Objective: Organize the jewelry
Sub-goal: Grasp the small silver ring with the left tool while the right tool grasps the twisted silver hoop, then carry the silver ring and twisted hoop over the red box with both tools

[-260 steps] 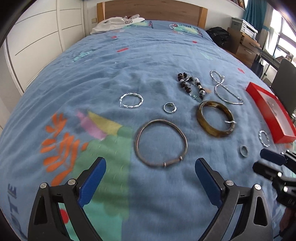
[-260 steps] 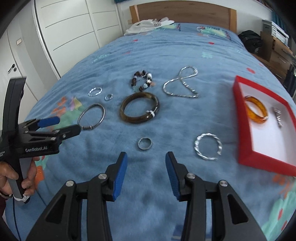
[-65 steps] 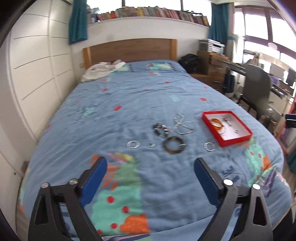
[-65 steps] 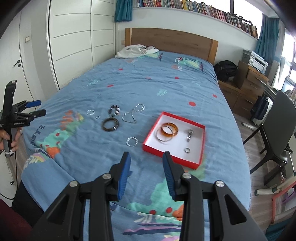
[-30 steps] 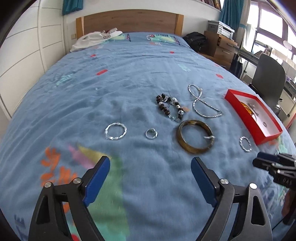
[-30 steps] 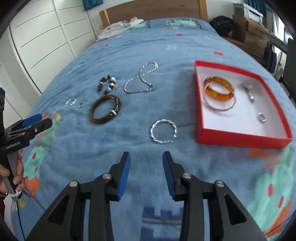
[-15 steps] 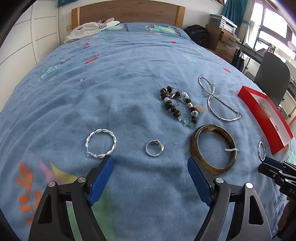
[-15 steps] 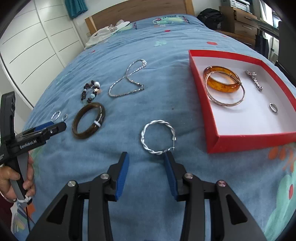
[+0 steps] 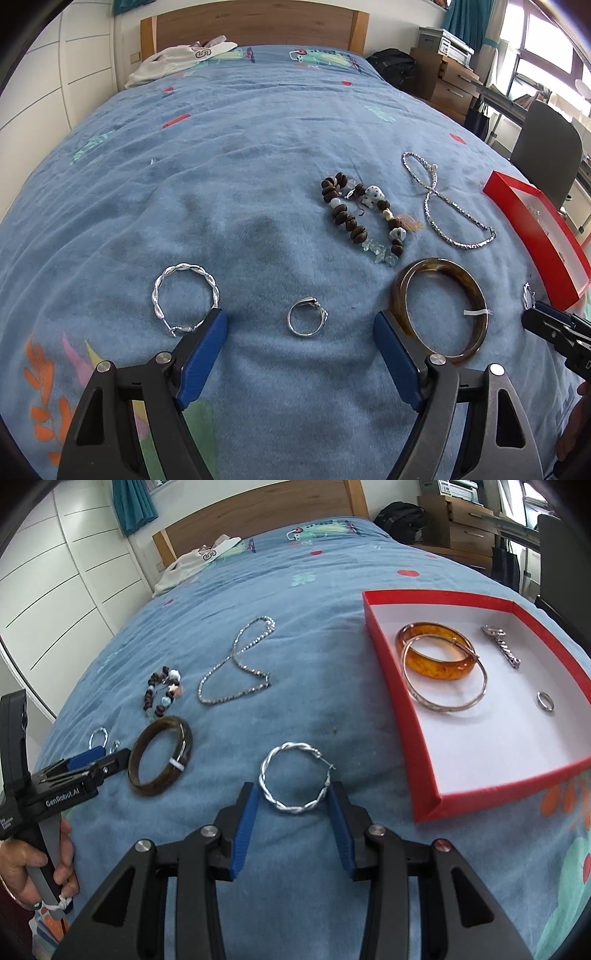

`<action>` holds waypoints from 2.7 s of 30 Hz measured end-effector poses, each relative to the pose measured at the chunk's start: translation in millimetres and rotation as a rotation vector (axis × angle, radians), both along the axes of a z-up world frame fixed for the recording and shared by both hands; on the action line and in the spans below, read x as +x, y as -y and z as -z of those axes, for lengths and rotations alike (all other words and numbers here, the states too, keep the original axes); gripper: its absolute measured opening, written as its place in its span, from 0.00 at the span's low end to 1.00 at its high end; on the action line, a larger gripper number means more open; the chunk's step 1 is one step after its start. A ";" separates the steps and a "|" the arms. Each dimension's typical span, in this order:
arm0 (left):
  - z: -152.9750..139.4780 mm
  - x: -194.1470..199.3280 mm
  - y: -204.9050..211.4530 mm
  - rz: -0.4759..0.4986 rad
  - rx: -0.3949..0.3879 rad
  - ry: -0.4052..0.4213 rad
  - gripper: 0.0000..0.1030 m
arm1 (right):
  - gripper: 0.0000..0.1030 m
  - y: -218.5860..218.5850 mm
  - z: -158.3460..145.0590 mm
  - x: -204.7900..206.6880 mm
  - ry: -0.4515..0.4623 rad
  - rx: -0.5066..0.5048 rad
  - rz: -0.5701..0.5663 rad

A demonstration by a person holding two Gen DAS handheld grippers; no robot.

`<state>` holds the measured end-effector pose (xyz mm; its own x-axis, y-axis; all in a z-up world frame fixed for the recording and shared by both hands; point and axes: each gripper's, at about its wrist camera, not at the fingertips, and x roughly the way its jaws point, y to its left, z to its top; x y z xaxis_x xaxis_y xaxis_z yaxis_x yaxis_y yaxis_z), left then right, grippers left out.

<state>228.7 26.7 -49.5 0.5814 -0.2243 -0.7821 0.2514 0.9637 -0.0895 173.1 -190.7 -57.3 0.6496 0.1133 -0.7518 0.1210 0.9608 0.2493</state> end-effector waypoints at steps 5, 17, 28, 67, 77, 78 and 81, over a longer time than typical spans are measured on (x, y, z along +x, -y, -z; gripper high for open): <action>0.4 3.4 -0.9 -0.001 -0.008 0.005 0.69 | 0.37 -1.3 0.5 5.4 0.002 -0.008 0.009; -1.0 1.1 2.4 0.020 -0.002 0.021 0.40 | 0.37 -3.6 1.5 9.0 0.008 -0.034 0.002; -2.7 -1.6 4.6 0.030 -0.020 0.004 0.19 | 0.36 -4.0 0.1 7.2 0.017 -0.034 -0.021; -81.8 -38.6 197.6 0.334 -0.122 0.030 0.19 | 0.36 160.1 -74.7 -34.6 0.028 -0.079 -0.076; -63.6 -29.4 286.2 0.500 -0.096 -0.044 0.19 | 0.36 194.2 -49.8 -5.9 -0.069 -0.115 -0.187; -60.0 -27.7 292.8 0.513 -0.087 -0.056 0.19 | 0.36 195.3 -48.1 -4.5 -0.073 -0.118 -0.190; -52.3 -27.2 301.2 0.529 -0.072 -0.078 0.19 | 0.36 200.7 -42.3 1.7 -0.086 -0.118 -0.205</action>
<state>201.5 -274.4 2.8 0.3152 -0.5252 -0.7905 0.6908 0.6981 -0.1884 174.8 -391.3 -15.0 0.5554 0.1441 -0.8190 -0.0634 0.9893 0.1311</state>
